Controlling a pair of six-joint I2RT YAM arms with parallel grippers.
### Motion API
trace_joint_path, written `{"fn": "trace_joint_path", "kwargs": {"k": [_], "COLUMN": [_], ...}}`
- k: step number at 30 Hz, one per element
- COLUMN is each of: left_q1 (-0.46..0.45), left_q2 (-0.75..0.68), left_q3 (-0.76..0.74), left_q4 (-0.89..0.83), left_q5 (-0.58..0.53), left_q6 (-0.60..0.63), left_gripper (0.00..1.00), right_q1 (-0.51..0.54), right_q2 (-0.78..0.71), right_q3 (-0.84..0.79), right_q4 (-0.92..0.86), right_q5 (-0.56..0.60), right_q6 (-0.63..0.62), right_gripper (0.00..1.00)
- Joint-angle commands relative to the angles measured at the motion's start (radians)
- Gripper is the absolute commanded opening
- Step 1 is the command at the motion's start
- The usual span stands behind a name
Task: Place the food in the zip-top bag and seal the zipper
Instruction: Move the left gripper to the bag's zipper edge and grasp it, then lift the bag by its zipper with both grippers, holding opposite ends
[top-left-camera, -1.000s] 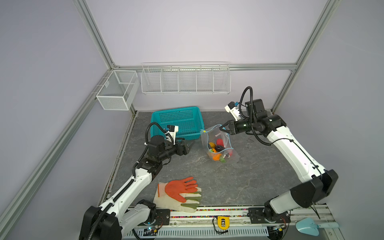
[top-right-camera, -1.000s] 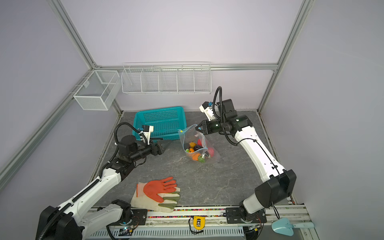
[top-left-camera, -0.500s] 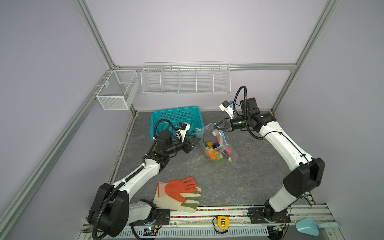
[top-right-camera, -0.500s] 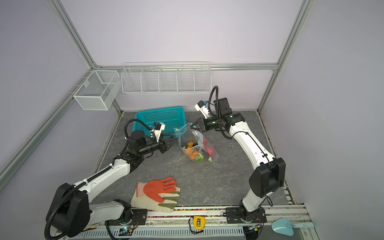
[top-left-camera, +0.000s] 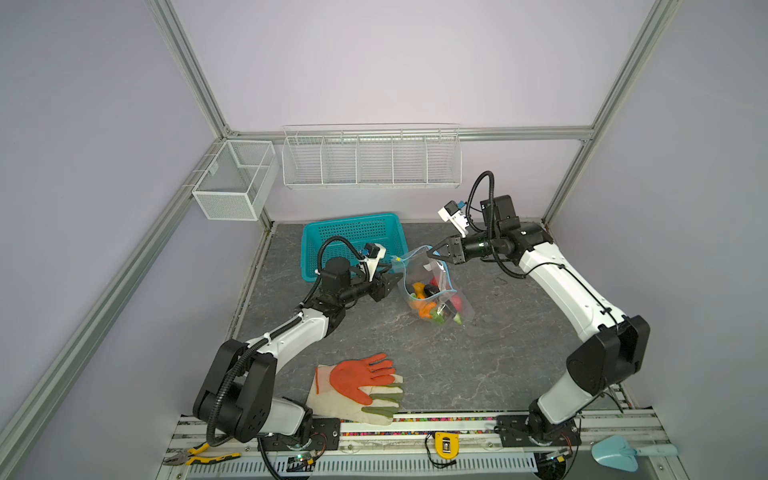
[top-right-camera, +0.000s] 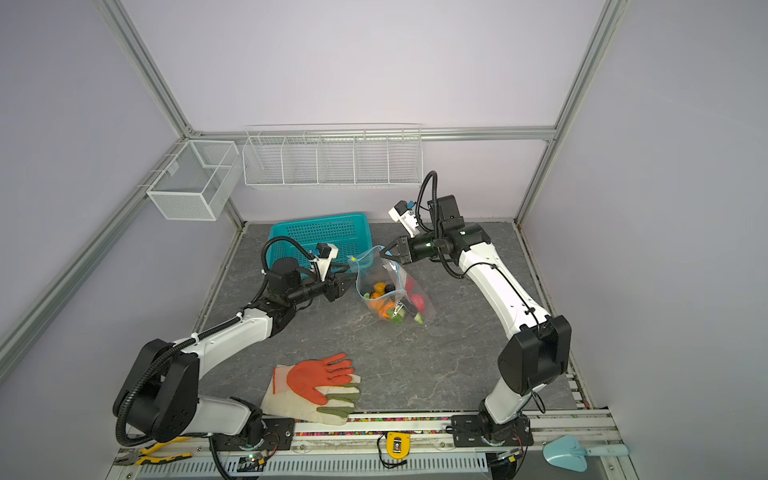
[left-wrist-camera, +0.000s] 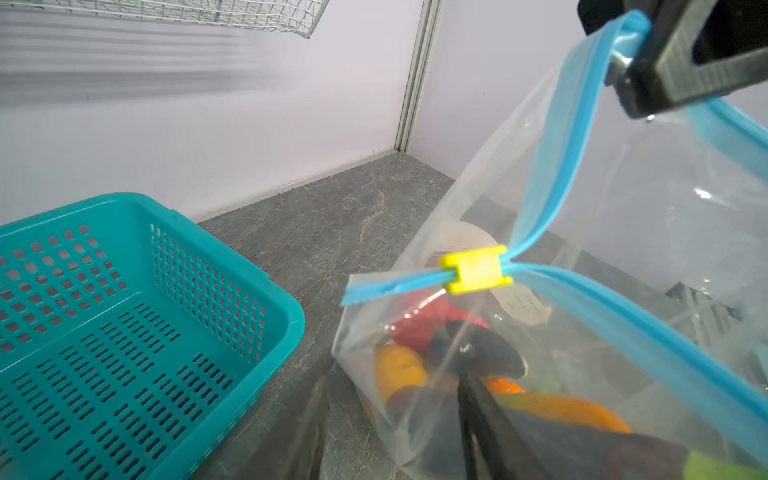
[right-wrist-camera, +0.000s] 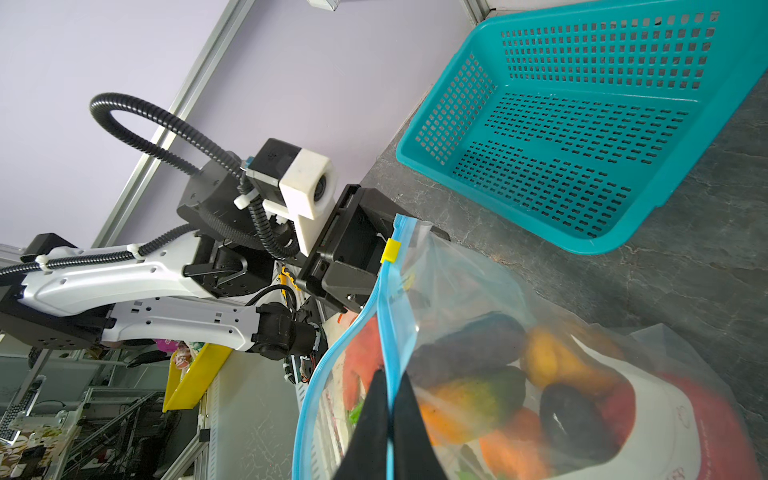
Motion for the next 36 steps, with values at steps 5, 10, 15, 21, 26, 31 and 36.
{"fn": "trace_joint_path", "kwargs": {"k": [5, 10, 15, 21, 26, 31, 36], "left_q1": [0.004, 0.004, 0.004, 0.004, 0.000, -0.002, 0.000], "left_q2": [-0.001, -0.011, -0.054, -0.172, -0.234, -0.273, -0.319], "left_q3": [0.057, 0.062, 0.043, 0.004, -0.011, -0.038, -0.074], "left_q4": [0.045, 0.002, -0.023, -0.055, -0.064, -0.093, -0.109], "left_q5": [0.084, 0.089, 0.080, -0.017, -0.126, -0.181, -0.229], "left_q6": [-0.013, -0.023, -0.068, -0.242, -0.440, -0.516, -0.515], "left_gripper": [0.23, 0.01, 0.00, 0.00, 0.00, 0.00, 0.00], "right_q1": [-0.006, -0.004, -0.004, -0.003, -0.017, -0.068, -0.088], "right_q2": [0.008, 0.010, -0.001, -0.016, -0.041, -0.251, -0.503], "right_q3": [0.017, 0.022, 0.025, 0.019, 0.030, -0.238, -0.585], "right_q4": [0.026, 0.029, 0.025, 0.057, 0.098, 0.374, 0.638], "right_q5": [-0.028, -0.024, -0.010, 0.001, -0.039, -0.033, 0.058], "right_q6": [-0.029, -0.021, -0.017, 0.006, 0.017, 0.024, -0.102], "right_gripper": [0.07, 0.07, 0.07, 0.36, 0.79, 0.93, 0.92]}}
